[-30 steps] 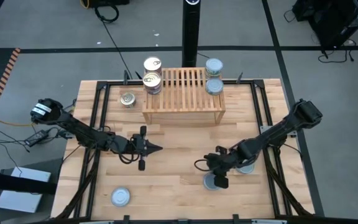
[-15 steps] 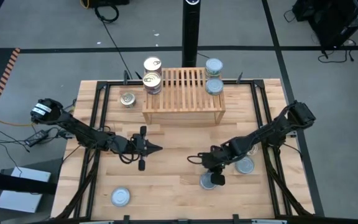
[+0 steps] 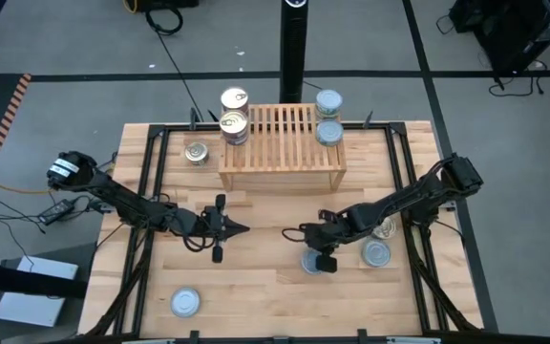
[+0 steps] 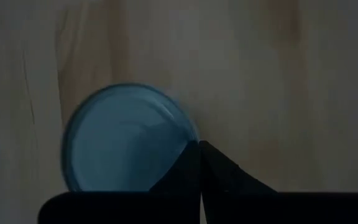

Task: Stack canned seafood by type on shelf
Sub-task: Stack the green tuna can on top of the other green tuna can on the shelf

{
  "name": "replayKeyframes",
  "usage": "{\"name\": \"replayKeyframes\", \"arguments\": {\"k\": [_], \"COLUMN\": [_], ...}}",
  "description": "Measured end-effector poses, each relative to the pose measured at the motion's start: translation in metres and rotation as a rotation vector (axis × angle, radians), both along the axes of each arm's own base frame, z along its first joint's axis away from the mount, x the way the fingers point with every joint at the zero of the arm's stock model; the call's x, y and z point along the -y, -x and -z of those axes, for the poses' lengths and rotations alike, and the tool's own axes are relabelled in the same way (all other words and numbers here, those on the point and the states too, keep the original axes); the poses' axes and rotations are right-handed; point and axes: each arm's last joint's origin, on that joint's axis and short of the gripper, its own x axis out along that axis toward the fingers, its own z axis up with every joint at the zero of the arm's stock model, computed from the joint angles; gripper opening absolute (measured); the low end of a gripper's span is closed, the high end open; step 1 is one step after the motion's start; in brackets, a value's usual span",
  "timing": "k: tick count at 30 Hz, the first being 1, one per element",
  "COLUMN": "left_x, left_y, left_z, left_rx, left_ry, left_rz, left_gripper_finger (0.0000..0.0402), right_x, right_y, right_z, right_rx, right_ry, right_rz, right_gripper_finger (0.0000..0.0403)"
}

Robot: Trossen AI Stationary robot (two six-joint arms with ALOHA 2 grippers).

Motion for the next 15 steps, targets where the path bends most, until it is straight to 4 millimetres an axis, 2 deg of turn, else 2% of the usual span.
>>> {"name": "replayKeyframes", "arguments": {"k": [9, 15], "left_x": [0.0, -0.002], "left_y": [0.0, 0.001], "left_z": [0.002, 0.006], "left_rx": [-0.023, -0.054], "left_ry": [-0.011, -0.001], "left_rz": [-0.002, -0.052], "left_gripper_finger": [0.0003, 0.0003], "right_x": [-0.016, -0.027], "right_y": [-0.013, -0.013], "right_z": [-0.033, -0.04], "right_rx": [0.12, 0.166], "right_ry": [0.146, 0.15], "right_rz": [0.022, 0.055], "right_gripper_finger": [0.0004, 0.001]}}
